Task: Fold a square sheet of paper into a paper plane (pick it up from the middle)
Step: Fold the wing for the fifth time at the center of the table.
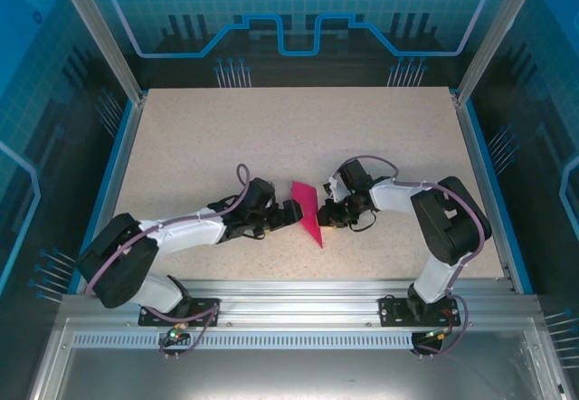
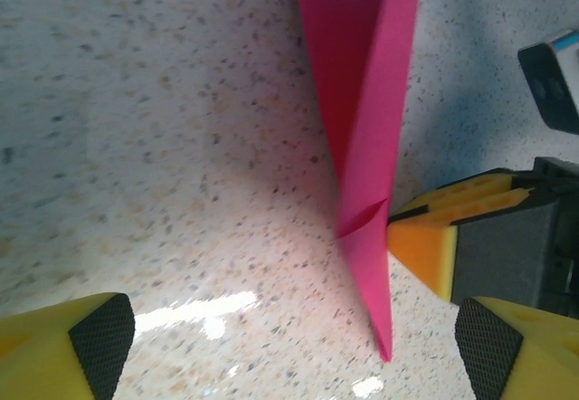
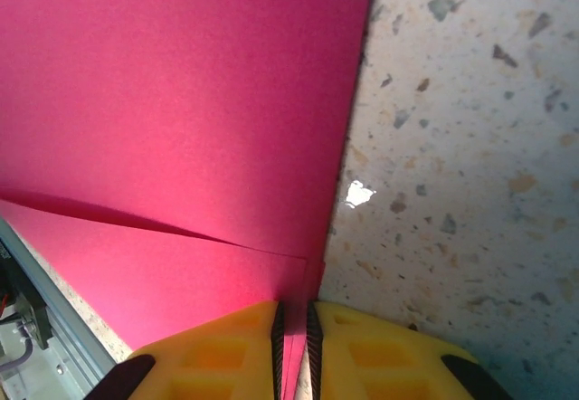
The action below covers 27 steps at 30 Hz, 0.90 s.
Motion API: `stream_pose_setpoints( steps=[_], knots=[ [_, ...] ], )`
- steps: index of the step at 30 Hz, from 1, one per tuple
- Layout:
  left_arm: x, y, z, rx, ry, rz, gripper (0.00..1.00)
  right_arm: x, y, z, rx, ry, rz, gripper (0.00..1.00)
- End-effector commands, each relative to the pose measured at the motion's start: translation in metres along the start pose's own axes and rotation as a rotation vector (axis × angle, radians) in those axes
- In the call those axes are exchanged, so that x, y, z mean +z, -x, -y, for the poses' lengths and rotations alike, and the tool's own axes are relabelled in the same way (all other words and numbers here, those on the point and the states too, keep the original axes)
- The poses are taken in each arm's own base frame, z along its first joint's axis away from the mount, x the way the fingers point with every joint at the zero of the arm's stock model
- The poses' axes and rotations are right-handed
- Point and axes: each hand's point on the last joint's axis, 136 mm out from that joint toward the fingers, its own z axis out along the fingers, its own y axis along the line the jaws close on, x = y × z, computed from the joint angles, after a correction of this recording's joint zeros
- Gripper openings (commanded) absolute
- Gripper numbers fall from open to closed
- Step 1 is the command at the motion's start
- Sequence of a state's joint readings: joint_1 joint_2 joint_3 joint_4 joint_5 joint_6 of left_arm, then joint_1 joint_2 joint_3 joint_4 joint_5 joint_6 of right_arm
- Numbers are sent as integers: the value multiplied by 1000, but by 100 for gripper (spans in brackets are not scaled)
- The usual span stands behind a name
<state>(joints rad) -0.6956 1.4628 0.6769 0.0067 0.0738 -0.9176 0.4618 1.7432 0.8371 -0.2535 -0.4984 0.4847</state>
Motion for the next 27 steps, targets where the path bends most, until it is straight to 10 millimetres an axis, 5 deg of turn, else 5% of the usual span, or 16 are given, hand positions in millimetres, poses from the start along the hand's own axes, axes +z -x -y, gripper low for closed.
stream_pose_setpoints(
  steps=[1, 18, 27],
  knots=[
    [7, 9, 23, 1, -67, -11, 91, 1, -1, 7, 7, 9, -9, 18],
    [38, 12, 24, -21, -14, -65, 26, -9, 3, 1, -11, 8, 4, 20],
    [33, 14, 27, -48, 1, -65, 7, -40, 7, 1, -131, -95, 134, 32]
  ],
)
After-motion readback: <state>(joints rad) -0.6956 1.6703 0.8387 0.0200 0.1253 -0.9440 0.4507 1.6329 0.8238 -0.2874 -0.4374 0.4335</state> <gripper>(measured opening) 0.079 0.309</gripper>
